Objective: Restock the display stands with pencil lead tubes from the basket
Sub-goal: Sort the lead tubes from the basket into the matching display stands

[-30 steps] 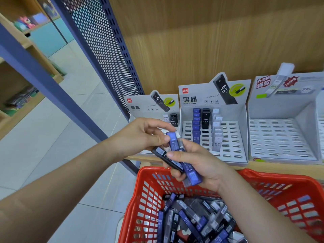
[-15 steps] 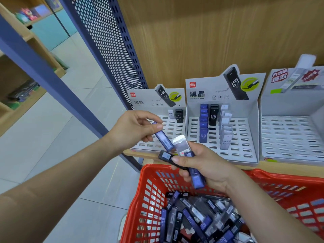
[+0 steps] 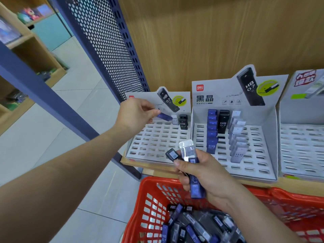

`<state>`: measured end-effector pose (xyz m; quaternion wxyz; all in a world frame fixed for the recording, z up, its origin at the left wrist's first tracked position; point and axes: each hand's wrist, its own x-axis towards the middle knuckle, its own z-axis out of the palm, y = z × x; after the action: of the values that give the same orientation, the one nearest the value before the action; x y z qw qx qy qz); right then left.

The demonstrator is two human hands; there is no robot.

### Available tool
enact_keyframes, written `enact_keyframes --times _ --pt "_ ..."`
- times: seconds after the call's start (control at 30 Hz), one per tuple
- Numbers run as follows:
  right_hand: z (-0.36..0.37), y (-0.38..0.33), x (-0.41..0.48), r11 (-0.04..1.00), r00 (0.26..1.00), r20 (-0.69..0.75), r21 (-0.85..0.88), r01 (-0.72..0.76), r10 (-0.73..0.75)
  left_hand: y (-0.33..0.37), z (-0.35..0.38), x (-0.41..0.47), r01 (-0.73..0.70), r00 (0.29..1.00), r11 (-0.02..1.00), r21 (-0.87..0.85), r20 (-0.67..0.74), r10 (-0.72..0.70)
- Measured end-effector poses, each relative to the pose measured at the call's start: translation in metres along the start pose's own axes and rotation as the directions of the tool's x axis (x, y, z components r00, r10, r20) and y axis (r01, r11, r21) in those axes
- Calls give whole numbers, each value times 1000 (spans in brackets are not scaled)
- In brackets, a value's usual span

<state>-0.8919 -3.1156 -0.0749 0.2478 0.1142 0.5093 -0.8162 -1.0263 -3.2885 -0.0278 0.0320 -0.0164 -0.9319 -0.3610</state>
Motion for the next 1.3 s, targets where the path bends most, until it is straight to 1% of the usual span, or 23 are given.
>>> enact_keyframes --times 0.07,0.17,0.33,0.43,0.53,0.6,0.77,0.93,1.03,1.1,1.23,1.3 --pt "0 -1 3 1000 1000 -2 4 2 -2 -6 7 3 -35 999 999 36 -39 37" --pt "1 -2 6 1000 1000 -8 25 11 -11 -13 14 3 -128 990 979 156 -42 136" --pt "2 -3 5 998 1000 2 58 28 -28 -17 19 0 -241 970 925 294 50 237" --pt "1 -4 3 997 1000 -1 72 10 -10 -12 16 3 -307 952 888 342 99 291" --pt "-1 -6 3 994 1000 -29 110 -2 6 -7 17 6 -419 908 814 403 165 386" --pt "-2 -7 4 994 999 -38 113 7 -3 -6 19 6 -444 894 778 444 164 417" --pt "-1 -6 4 992 1000 -30 127 7 -4 -8 18 7 -543 833 713 444 181 522" --pt "-3 -3 4 990 999 -40 137 -18 24 -12 17 10 -566 815 701 433 164 557" --pt "-3 -2 5 989 998 -47 146 -28 35 -10 22 7 -595 792 711 376 122 598" --pt "-2 -1 4 984 998 -41 172 -40 48 -12 28 7 -578 807 729 367 128 576" --pt "0 -4 4 963 998 -13 264 -52 58 -19 33 5 -540 832 721 434 145 535" --pt "0 -5 5 948 998 -4 315 -54 58 -13 30 3 -501 860 735 457 163 484"
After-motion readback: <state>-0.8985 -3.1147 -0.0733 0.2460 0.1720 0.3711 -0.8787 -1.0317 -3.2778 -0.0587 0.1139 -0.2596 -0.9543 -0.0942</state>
